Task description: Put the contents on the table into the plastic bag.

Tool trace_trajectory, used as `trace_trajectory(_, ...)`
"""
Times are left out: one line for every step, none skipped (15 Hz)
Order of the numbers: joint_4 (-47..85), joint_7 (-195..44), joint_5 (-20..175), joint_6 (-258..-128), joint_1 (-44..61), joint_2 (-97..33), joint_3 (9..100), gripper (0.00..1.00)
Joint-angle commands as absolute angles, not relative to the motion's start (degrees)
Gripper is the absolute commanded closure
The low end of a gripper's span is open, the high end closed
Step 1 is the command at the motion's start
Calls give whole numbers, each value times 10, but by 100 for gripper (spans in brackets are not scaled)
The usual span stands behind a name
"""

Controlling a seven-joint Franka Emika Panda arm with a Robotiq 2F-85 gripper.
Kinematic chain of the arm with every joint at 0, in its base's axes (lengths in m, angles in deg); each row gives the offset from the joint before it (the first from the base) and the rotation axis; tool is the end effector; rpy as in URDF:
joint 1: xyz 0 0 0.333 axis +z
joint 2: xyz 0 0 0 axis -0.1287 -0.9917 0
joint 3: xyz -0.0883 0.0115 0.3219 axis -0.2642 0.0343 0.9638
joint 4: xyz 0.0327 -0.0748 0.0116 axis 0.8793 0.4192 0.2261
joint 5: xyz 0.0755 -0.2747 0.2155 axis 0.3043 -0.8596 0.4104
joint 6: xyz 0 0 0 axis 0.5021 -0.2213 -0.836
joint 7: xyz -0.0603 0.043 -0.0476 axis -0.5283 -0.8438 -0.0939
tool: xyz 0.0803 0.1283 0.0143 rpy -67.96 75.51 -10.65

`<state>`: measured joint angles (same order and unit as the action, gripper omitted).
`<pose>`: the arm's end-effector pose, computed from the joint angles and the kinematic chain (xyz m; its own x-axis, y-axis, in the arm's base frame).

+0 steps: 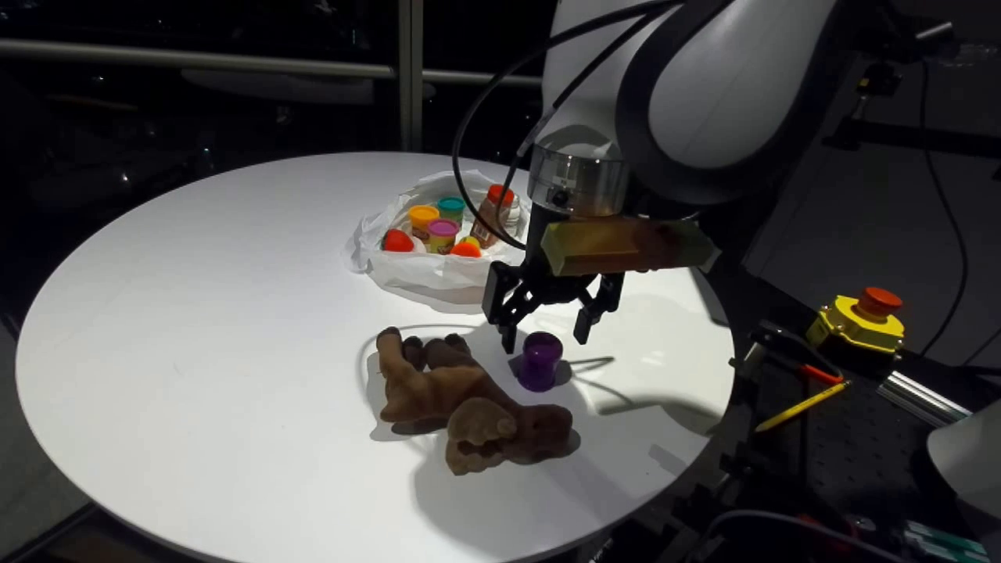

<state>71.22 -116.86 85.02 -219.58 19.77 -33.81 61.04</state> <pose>0.4318 0.1176 0.1615 0.8175 -0.5739 -0.0484 -0.5747 -0.8183 -0.0042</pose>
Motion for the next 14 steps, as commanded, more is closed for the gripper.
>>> trace_trajectory(707,-1125,886,-2214,186,-358,623,34)
trace_trajectory(708,-1114,893,-2210,185,-360,624,42)
trace_trajectory(709,-1109,896,-2207,187,-360,622,49)
trace_trajectory(713,-1101,899,-2201,186,-355,622,58)
trace_trajectory(716,-1090,905,-2200,184,-352,625,65)
trace_trajectory(719,-1084,908,-2198,185,-346,624,73)
trace_trajectory(722,-1082,911,-2197,187,-338,621,75)
trace_trajectory(723,-1081,910,-2193,190,-330,617,75)
trace_trajectory(722,-1101,897,-2193,204,-319,601,75)
trace_trajectory(720,-1110,894,-2190,208,-307,594,75)
trace_trajectory(713,-1135,879,-2182,221,-292,575,75)
trace_trajectory(704,-1166,859,-2185,233,-281,552,75)
trace_trajectory(692,-1199,828,-2188,245,-274,527,75)
trace_trajectory(675,-1243,776,-2198,261,-276,495,75)
